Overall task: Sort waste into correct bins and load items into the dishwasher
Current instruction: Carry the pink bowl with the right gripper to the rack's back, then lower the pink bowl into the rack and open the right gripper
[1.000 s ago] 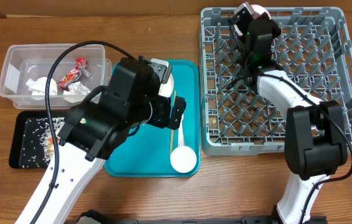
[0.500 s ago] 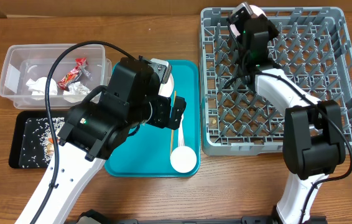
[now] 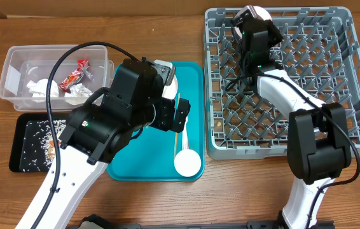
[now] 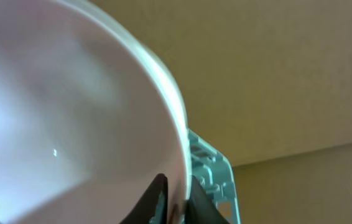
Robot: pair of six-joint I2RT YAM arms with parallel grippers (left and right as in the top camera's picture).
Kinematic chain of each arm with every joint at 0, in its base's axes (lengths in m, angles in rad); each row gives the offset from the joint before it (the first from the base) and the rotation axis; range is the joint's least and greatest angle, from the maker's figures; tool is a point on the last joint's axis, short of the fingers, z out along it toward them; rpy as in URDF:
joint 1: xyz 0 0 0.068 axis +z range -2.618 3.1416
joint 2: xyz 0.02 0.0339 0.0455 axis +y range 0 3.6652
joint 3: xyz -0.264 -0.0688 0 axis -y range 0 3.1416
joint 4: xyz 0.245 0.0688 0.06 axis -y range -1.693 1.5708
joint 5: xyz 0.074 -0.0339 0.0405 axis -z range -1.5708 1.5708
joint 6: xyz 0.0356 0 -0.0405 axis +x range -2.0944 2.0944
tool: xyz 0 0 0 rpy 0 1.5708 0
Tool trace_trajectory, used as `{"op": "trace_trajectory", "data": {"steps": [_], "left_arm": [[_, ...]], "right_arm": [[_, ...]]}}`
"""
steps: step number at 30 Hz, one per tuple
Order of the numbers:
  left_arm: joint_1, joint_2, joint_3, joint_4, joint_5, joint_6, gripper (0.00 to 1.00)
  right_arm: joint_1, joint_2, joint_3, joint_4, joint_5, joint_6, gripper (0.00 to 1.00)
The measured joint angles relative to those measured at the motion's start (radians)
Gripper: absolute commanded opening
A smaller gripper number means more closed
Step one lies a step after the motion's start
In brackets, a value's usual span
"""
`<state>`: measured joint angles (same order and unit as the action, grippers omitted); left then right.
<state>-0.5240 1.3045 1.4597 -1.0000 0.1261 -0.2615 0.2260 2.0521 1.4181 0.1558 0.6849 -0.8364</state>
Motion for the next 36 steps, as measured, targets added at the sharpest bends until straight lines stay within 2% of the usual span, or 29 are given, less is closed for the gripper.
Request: {"op": "trace_trajectory", "data": {"steps": [5, 14, 27, 28, 30, 33, 35, 36], "left_arm": [[0.0, 0.0, 0.0, 0.0, 0.0, 0.0, 1.0], [0.0, 0.0, 0.0, 0.0, 0.0, 0.0, 1.0], [0.0, 0.0, 0.0, 0.0, 0.0, 0.0, 1.0], [0.0, 0.0, 0.0, 0.0, 0.0, 0.0, 1.0], [0.0, 0.0, 0.0, 0.0, 0.0, 0.0, 1.0], [0.0, 0.0, 0.0, 0.0, 0.0, 0.0, 1.0], [0.0, 0.0, 0.0, 0.0, 0.0, 0.0, 1.0], [0.0, 0.0, 0.0, 0.0, 0.0, 0.0, 1.0]], "right_arm": [[0.015, 0.0, 0.0, -0.019, 0.027, 0.003, 0.17], [0.095, 0.012, -0.018, -0.058, 0.073, -0.003, 0.17], [0.094, 0.018, -0.019, -0.122, 0.198, -0.003, 0.18], [0.094, 0.018, -0.019, -0.122, 0.206, -0.002, 0.22], [0.094, 0.018, -0.019, -0.122, 0.223, 0.003, 0.42], [0.095, 0.018, -0.02, -0.123, 0.24, -0.002, 0.9], [0.098, 0.017, -0.02, -0.123, 0.248, 0.007, 1.0], [0.1, 0.014, -0.02, -0.126, 0.256, 0.017, 1.0]]}}
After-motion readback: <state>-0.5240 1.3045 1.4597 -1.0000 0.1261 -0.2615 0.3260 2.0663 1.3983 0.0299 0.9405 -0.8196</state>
